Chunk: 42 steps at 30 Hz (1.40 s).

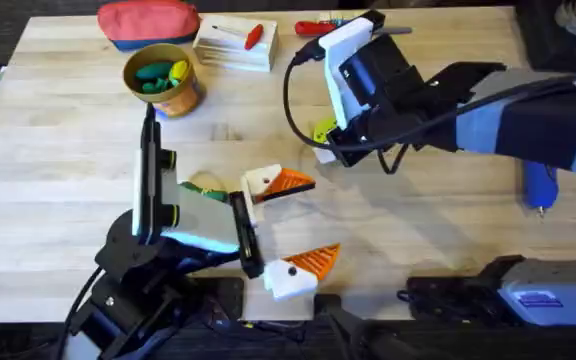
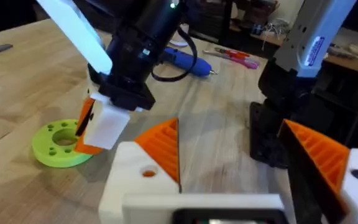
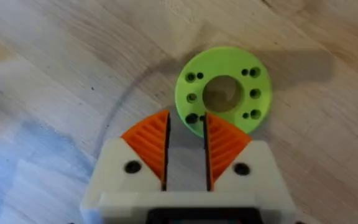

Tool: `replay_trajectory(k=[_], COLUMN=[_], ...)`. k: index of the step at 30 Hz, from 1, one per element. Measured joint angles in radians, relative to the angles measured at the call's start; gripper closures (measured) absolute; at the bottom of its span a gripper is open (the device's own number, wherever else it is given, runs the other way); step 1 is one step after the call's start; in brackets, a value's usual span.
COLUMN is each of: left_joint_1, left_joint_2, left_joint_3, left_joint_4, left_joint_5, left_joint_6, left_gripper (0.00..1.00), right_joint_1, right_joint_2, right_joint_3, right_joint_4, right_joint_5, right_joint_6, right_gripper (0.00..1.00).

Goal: Pick up the gripper from the table and insert it into the empty holder that is missing its gripper. Then pick up a screw, insert it into the mounting hole, and use the screwdriver to tighten it. Finally, clean up the table by picking up the vegetable and placing it into the bucket.

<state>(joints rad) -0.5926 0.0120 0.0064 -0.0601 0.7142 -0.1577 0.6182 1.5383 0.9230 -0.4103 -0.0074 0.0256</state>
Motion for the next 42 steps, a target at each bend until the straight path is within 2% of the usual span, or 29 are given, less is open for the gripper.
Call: replay_trajectory(k=[7, 27, 32, 35, 39, 42], left_joint_1=[0.000, 0.000, 0.000, 0.000, 0.000, 0.000], left_joint_2=[0.000, 0.000, 0.000, 0.000, 0.000, 0.000], left_joint_3=[0.000, 0.000, 0.000, 0.000, 0.000, 0.000], left_joint_4=[0.000, 0.000, 0.000, 0.000, 0.000, 0.000], left_joint_5=[0.000, 0.000, 0.000, 0.000, 0.000, 0.000], left_joint_6=[0.000, 0.000, 0.000, 0.000, 0.000, 0.000], left_gripper=[0.014, 0.013, 0.016, 0.015, 0.015, 0.015], right_joint_1=[0.000, 0.023, 0.022, 0.022, 0.022, 0.022], right_joint_2=[0.000, 0.017, 0.032, 0.032, 0.032, 0.032], right_joint_3=[0.000, 0.000, 0.001, 0.002, 0.002, 0.002], right_joint_4=[0.015, 0.014, 0.015, 0.016, 0.017, 0.017], right_joint_5=[0.043, 0.049, 0.060, 0.064, 0.066, 0.067], right_joint_6=[0.004, 0.004, 0.004, 0.004, 0.004, 0.004], right_gripper=[0.701, 0.717, 0.759, 0.878, 0.984, 0.996])
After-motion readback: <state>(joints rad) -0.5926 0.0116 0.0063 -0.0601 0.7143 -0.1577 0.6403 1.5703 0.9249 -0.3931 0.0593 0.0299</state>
